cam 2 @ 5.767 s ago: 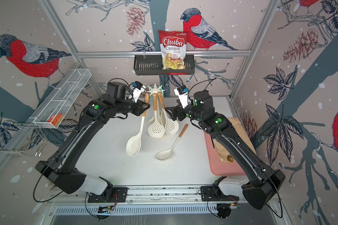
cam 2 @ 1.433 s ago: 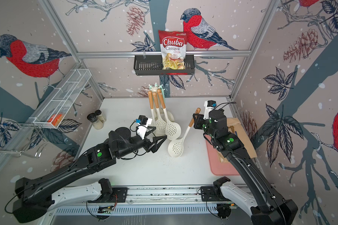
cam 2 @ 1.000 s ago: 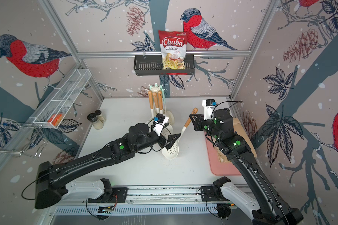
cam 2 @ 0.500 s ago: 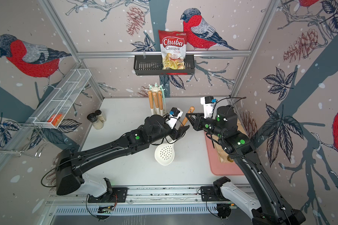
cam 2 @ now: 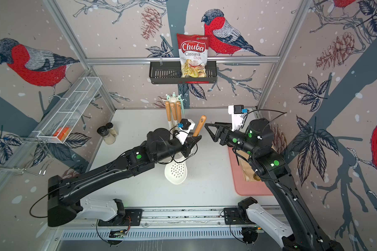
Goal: Hang the skimmer on the kitchen utensil rack
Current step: Pick up the skimmer from the center of the board.
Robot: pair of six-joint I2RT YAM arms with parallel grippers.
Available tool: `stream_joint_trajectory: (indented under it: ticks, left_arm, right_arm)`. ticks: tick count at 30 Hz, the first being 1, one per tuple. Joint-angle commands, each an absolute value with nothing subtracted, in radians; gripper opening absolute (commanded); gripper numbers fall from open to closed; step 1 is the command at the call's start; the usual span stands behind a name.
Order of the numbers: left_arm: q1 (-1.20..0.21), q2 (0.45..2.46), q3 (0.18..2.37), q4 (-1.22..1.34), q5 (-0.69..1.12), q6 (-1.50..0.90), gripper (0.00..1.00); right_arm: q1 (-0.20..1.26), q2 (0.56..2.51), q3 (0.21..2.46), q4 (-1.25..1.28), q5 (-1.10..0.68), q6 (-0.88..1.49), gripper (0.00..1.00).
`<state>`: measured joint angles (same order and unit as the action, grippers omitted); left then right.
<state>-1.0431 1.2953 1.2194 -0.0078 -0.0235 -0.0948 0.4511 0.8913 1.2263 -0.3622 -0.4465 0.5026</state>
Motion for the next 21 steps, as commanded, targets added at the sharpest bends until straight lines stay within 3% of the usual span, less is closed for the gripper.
stream_joint_trajectory:
  ticks: [1,6,11,15,21]
  left_arm:
    - [-1.043,1.226,1.174,-0.003,0.012,-0.144,0.00]
    - [-1.043,1.168,1.131,-0.066,-0.023,-0.153,0.00]
    - [-1.043,1.159,1.125,-0.086,-0.058,-0.148,0.00]
    - [-1.042,1.167,1.130,-0.078,-0.047,-0.146,0.00]
    - [-1.042,1.169,1.128,-0.078,-0.025,-0.146,0.00]
  right_arm:
    - [0.452,0.916,1.277,-0.284,-0.514,0.494,0.85]
    - [0.475,0.956,1.320,-0.235,-0.581,0.530,0.85]
    - [0.603,1.010,1.361,-0.305,-0.396,0.514,0.78]
    - [0.725,1.068,1.394,-0.377,-0.237,0.468,0.68]
    - [0.738,1.096,1.397,-0.356,-0.234,0.481,0.51]
